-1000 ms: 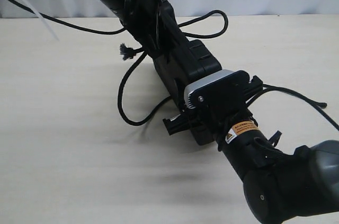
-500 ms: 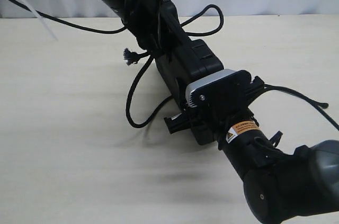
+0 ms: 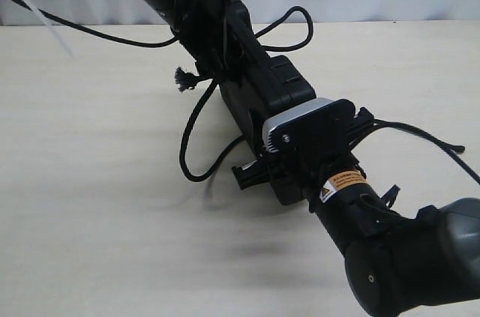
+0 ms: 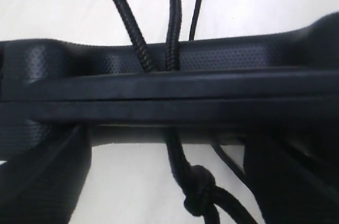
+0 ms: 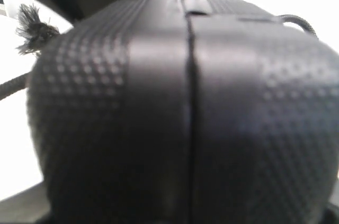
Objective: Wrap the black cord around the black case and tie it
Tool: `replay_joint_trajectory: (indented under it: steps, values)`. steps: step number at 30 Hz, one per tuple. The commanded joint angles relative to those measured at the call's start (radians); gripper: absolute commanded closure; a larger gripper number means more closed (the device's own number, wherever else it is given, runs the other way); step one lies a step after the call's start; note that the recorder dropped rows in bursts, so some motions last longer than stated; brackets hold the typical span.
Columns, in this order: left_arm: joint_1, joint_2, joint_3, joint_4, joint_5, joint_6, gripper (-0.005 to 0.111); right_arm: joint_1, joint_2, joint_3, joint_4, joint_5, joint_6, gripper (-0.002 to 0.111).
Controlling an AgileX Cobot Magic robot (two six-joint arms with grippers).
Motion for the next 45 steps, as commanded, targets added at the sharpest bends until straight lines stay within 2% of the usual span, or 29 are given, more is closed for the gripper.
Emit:
replay_joint_trajectory:
  steps: [1,11,14,18,22,33,41,43,45]
  values:
    - [-0.001,-0.051,-0.008,0.035,0.048,-0.019,0.031,-0.001,-0.015,-0.002,-0.043,-0.058,-0.011,0.104]
    - [-0.001,-0.083,-0.008,0.145,0.227,-0.233,0.031,-0.001,-0.015,-0.002,-0.043,-0.058,-0.011,0.104]
    - [-0.001,-0.083,-0.008,0.13,0.268,-0.334,0.031,-0.001,-0.015,-0.002,-0.043,-0.058,-0.011,0.104]
    - [-0.001,-0.083,0.0,0.056,0.331,-0.342,0.031,-0.001,-0.015,-0.002,-0.043,-0.058,-0.011,0.104]
    - [-0.001,-0.083,0.043,0.022,0.339,-0.347,0.031,-0.001,-0.015,-0.002,-0.043,-0.058,-0.011,0.104]
    - [-0.001,-0.091,0.227,0.115,0.122,-0.427,0.031,-0.001,-0.015,-0.002,-0.043,-0.058,0.003,0.104]
    - [-0.001,-0.136,0.37,0.115,-0.068,-0.446,0.031,-0.001,-0.015,-0.002,-0.043,-0.058,0.017,0.104]
    - [-0.001,-0.136,0.42,0.109,-0.134,-0.448,0.031,-0.001,-0.015,-0.002,-0.043,-0.058,0.019,0.104]
    - [-0.001,-0.136,0.486,0.084,-0.268,-0.448,0.031,-0.001,-0.015,-0.002,-0.043,-0.058,0.019,0.104]
